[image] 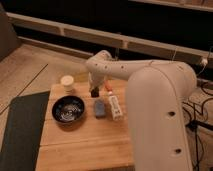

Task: Place the eraser on the white sponge

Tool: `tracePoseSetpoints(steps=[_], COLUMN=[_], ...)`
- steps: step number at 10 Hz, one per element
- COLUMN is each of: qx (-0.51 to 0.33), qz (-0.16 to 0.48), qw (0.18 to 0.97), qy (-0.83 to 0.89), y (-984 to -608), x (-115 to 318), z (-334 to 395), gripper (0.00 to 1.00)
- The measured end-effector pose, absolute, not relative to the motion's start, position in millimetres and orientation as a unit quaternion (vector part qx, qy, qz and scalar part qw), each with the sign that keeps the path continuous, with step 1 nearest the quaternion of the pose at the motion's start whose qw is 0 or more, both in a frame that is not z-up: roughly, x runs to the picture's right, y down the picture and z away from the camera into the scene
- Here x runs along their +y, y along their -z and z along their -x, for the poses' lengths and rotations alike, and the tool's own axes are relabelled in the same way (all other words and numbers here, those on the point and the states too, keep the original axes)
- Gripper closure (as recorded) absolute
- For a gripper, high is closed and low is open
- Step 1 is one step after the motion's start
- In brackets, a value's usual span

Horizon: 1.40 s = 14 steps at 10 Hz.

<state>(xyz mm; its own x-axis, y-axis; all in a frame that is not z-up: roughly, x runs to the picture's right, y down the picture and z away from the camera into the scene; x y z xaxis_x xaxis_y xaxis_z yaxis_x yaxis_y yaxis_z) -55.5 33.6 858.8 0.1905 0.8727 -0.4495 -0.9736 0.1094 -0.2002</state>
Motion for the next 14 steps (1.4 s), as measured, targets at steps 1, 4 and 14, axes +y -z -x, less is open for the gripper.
tracePoseSetpoints(steps=[1, 4, 14], qx=[0.123, 0.128, 0.143], qz=[0.235, 0.237, 0.232], qw=[0.733, 0.732, 0.750], qy=[-0.626, -0.625, -0.602], y=[-849, -843, -854], x=[52, 60, 78], z=[50, 48, 51], gripper=[1.00, 1.00, 1.00])
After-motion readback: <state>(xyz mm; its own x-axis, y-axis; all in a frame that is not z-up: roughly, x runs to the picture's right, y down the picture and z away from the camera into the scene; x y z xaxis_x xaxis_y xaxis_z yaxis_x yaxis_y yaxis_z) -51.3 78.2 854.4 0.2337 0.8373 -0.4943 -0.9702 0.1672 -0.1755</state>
